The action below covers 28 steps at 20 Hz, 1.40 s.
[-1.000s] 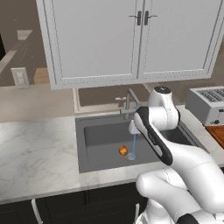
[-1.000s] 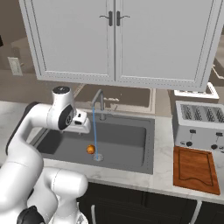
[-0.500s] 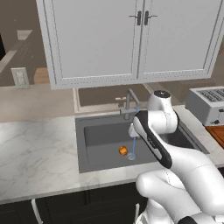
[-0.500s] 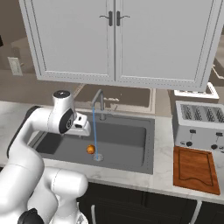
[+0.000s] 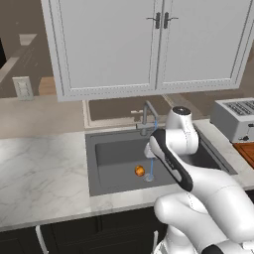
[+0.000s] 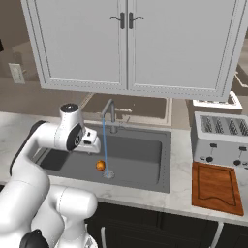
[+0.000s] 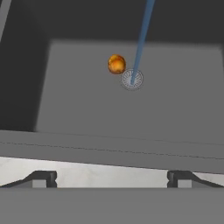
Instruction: Pick the peach from the sink and place it on the cutting board to airdry. Then turn off the sink faucet.
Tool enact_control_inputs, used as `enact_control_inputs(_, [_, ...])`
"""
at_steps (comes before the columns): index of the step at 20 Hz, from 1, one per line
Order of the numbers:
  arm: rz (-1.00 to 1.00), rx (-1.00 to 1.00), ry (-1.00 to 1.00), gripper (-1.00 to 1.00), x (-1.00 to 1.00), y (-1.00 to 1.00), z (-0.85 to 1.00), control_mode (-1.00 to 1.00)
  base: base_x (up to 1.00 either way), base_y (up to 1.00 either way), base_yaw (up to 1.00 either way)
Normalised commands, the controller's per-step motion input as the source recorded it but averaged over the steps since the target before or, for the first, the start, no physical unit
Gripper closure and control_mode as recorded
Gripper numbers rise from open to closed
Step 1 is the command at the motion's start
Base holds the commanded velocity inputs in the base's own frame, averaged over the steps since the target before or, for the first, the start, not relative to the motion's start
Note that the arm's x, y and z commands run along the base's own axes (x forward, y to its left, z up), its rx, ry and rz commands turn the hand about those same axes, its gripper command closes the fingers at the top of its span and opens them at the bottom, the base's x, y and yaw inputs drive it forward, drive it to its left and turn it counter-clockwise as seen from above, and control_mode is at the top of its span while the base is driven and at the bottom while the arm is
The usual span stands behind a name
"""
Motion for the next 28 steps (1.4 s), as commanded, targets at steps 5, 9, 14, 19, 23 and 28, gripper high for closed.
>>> enact_control_inputs(5, [0.0, 0.0, 0.01, -1.0, 0.1, 0.06, -0.14, -1.0, 0.0, 0.0, 0.0])
enact_control_inputs(9, [0.0, 0.0, 0.03, -1.0, 0.1, 0.04, -0.15, -1.0, 0.0, 0.0, 0.0])
enact_control_inputs(14, [0.0, 0.0, 0.03, -1.0, 0.1, 0.0, -0.13, -1.0, 0.0, 0.0, 0.0])
enact_control_inputs(19, [0.0, 0.0, 0.04, -1.0, 0.11, 0.0, -0.16, -1.0, 0.0, 0.0, 0.0])
enact_control_inputs(23, [0.0, 0.0, 0.03, -1.0, 0.09, 0.0, -0.15, -1.0, 0.0, 0.0, 0.0])
enact_control_inputs(28, [0.0, 0.0, 0.03, -1.0, 0.09, 0.0, -0.16, -1.0, 0.0, 0.0, 0.0])
